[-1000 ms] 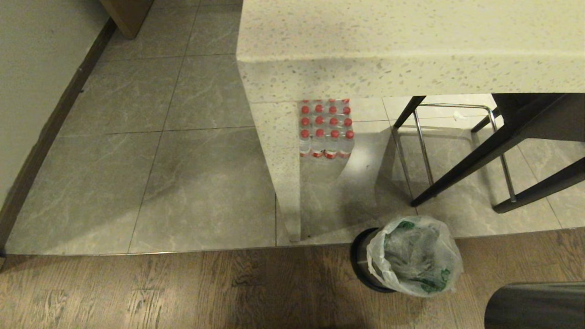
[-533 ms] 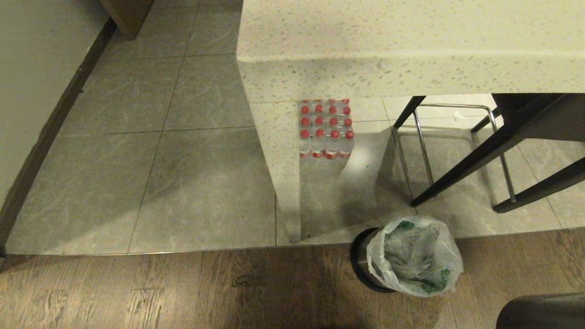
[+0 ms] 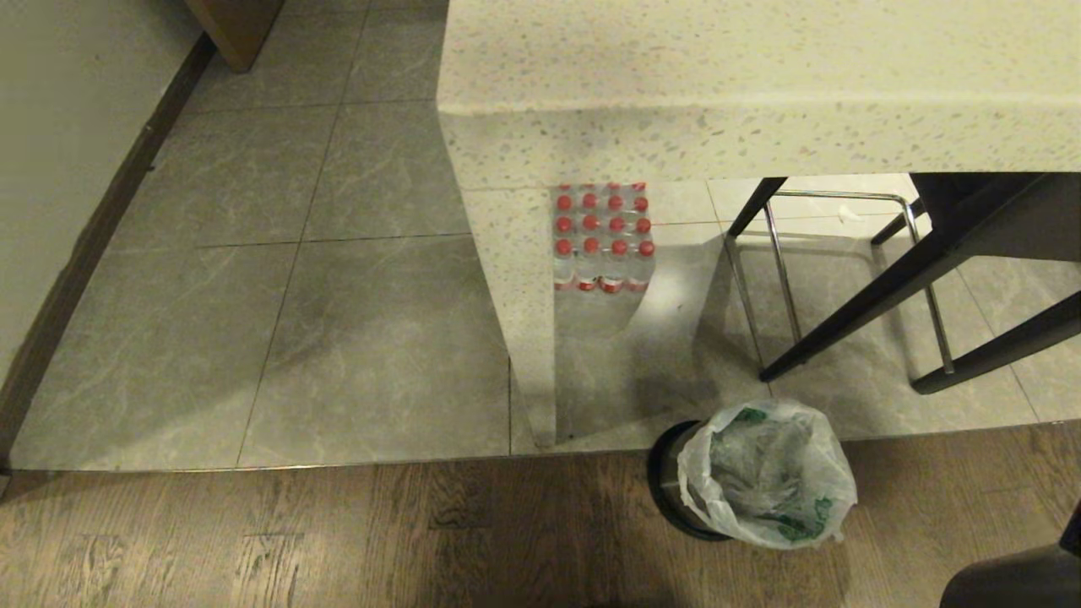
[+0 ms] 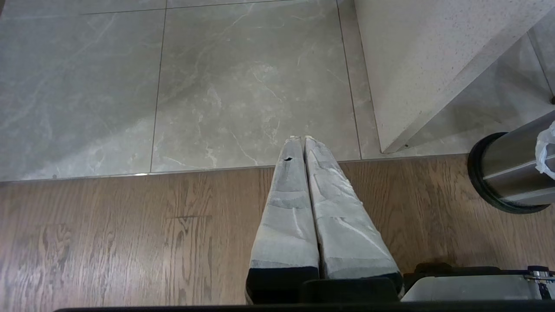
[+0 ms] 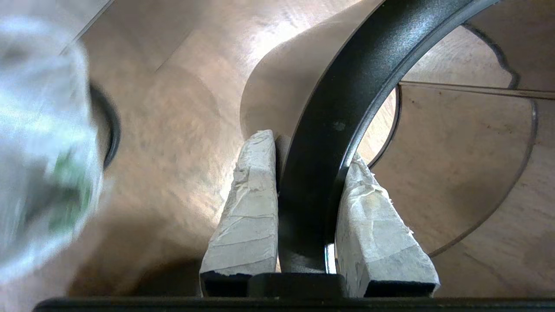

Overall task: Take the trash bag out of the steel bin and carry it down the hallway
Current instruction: Place the outer trash can on the ground

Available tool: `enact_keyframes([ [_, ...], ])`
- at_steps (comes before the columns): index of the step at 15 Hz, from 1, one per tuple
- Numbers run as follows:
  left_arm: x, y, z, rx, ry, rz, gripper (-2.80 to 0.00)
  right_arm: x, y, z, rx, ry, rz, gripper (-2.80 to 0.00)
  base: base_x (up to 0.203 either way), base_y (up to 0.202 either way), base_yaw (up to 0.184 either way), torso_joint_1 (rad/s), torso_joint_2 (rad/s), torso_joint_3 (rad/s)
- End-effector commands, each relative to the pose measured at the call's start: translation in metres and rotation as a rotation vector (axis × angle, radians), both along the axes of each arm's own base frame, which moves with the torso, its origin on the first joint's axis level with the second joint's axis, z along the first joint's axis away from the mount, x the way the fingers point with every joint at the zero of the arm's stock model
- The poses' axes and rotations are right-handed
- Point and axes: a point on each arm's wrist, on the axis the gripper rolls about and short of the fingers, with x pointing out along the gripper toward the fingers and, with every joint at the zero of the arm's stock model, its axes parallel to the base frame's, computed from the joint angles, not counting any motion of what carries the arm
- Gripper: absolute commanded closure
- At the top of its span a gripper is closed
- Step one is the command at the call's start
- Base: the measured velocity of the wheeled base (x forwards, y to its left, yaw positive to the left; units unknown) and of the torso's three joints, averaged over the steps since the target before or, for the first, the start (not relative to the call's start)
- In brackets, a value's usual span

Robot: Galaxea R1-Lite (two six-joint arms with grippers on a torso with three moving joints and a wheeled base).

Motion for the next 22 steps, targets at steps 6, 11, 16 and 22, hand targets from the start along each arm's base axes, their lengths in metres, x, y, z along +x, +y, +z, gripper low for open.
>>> enact_keyframes([
  [6,0.0,0.0,0.0,0.0,0.0,0.0,0.0,0.071,-0.058,-0.043,0.037,0.04,-0.106,0.0,0.0,0.0,0.0,0.0,0.0,0.0],
  [11,0.0,0.0,0.0,0.0,0.0,0.0,0.0,0.139,-0.095,-0.067,-0.04,-0.071,-0.066,0.0,0.0,0.0,0.0,0.0,0.0,0.0],
  [16,0.0,0.0,0.0,0.0,0.001,0.0,0.0,0.194,-0.09,-0.097,-0.066,-0.185,0.147,0.0,0.0,0.0,0.0,0.0,0.0,0.0],
  [22,0.0,0.0,0.0,0.0,0.0,0.0,0.0,0.223,-0.095,-0.127,-0.067,-0.244,0.198,0.0,0.0,0.0,0.0,0.0,0.0,0.0],
])
